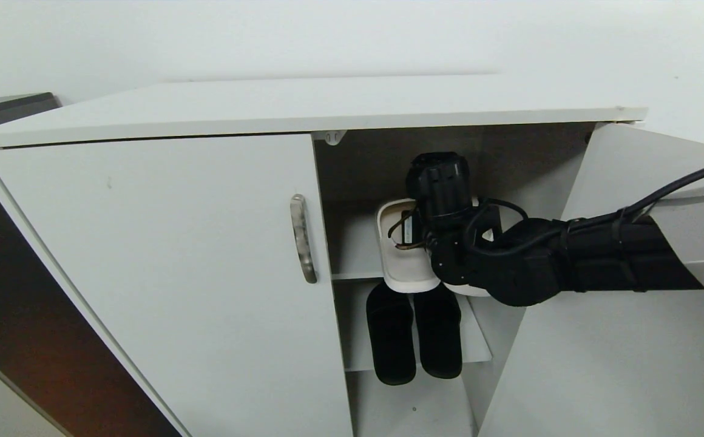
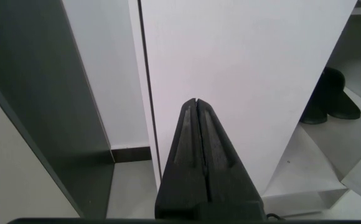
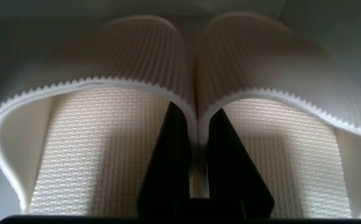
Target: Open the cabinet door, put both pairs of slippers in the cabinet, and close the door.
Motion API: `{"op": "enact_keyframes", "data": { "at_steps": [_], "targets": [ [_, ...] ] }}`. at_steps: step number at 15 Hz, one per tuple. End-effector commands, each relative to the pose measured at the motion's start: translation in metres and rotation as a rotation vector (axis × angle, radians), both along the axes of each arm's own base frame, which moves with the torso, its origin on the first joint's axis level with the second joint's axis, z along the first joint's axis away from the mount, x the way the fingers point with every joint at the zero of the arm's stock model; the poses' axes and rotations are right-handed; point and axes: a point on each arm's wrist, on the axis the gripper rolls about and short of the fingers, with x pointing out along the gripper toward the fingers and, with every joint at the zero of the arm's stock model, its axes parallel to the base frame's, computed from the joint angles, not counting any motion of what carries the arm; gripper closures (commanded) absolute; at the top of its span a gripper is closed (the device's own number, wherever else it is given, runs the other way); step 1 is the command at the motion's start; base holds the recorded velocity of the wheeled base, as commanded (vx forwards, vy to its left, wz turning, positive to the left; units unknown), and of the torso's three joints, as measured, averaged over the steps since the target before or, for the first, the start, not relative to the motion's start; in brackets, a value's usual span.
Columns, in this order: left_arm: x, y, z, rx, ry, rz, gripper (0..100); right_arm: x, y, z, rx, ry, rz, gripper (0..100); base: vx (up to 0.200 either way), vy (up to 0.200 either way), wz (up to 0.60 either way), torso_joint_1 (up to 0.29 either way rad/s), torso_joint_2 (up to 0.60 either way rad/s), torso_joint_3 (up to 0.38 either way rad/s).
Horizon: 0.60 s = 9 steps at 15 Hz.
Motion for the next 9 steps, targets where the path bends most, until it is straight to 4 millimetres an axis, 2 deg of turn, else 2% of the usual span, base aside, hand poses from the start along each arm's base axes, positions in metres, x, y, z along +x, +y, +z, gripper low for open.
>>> {"op": "enact_keyframes", "data": {
  "at_steps": [1,8,9],
  "targets": [
    [0.0,0.0,0.0,0.0,0.0,-0.001,100,0.011,0.0024,-0.004,0.005,-0.005,-0.013,100,0.0,0.0,0.0,0.0,0.0,0.0],
    [0.0,0.0,0.0,0.0,0.0,-0.001,100,0.0196,0.0039,-0.0079,0.006,-0.001,-0.01,100,0.0,0.0,0.0,0.0,0.0,0.0],
    [0.0,0.0,0.0,0.0,0.0,-0.001,100,0.0193,0.0046,-0.009,0.004,0.001,-0.009,0,0.0,0.0,0.0,0.0,0.0,0.0]
  ]
}}
